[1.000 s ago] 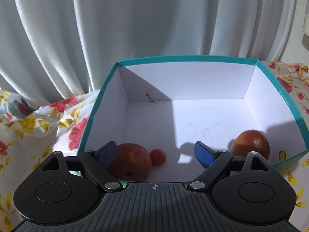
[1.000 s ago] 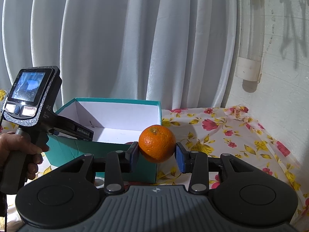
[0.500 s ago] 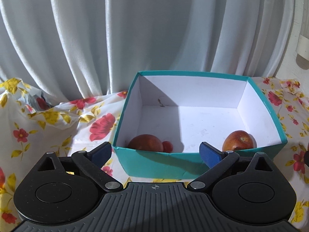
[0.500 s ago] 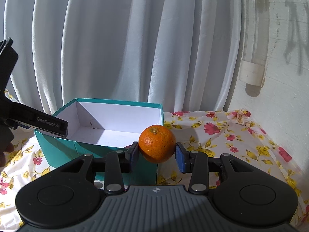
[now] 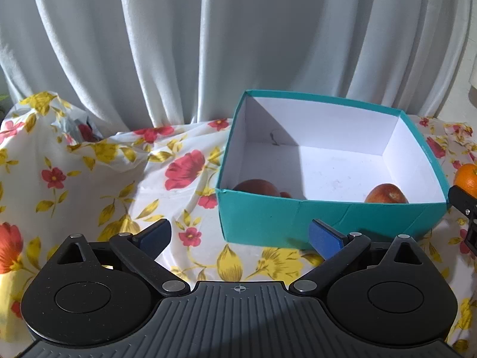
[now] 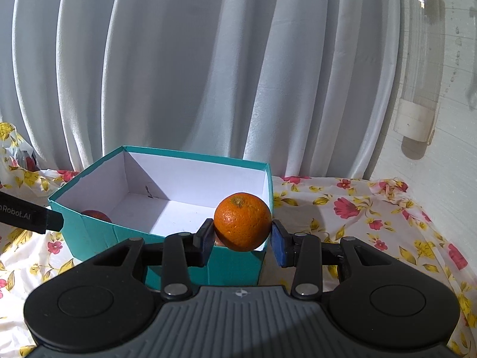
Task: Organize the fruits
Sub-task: 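Lower the mandarin orange into the teal box and open the right gripper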
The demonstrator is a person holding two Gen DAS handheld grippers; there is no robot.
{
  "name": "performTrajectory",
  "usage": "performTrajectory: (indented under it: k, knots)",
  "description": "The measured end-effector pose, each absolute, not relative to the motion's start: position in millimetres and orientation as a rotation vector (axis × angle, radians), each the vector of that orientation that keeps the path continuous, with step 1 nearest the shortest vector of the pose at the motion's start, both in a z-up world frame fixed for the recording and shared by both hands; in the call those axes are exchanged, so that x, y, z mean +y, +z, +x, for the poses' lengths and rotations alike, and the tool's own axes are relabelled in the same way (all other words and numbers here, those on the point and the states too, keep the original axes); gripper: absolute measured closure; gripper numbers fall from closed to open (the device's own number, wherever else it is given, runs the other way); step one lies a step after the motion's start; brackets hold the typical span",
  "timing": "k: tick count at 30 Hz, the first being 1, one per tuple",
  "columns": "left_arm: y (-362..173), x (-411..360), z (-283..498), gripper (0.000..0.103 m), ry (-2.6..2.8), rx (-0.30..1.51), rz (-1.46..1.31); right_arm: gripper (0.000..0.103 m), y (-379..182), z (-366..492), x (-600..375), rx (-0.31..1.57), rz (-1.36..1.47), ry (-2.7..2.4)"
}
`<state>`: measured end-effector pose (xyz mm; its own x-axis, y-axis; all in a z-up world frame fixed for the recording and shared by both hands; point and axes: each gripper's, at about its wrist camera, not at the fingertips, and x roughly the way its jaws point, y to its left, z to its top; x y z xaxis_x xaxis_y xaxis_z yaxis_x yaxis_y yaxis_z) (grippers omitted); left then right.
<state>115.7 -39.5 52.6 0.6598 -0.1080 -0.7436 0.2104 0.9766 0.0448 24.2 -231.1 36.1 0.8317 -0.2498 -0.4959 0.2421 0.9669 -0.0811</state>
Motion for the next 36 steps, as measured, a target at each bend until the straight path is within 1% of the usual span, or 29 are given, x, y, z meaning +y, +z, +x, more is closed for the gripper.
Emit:
performTrajectory:
  k: [17, 36]
  knots:
    - [48, -30, 117, 0.001, -0.141, 0.859, 0.127, 0.064, 9, 66, -237, 0.593, -0.012, -0.239]
    - [48, -33, 115, 0.001, -0.145, 0.861, 0.133, 0.063, 6, 68, -241, 0.596, -0.007, -0.26]
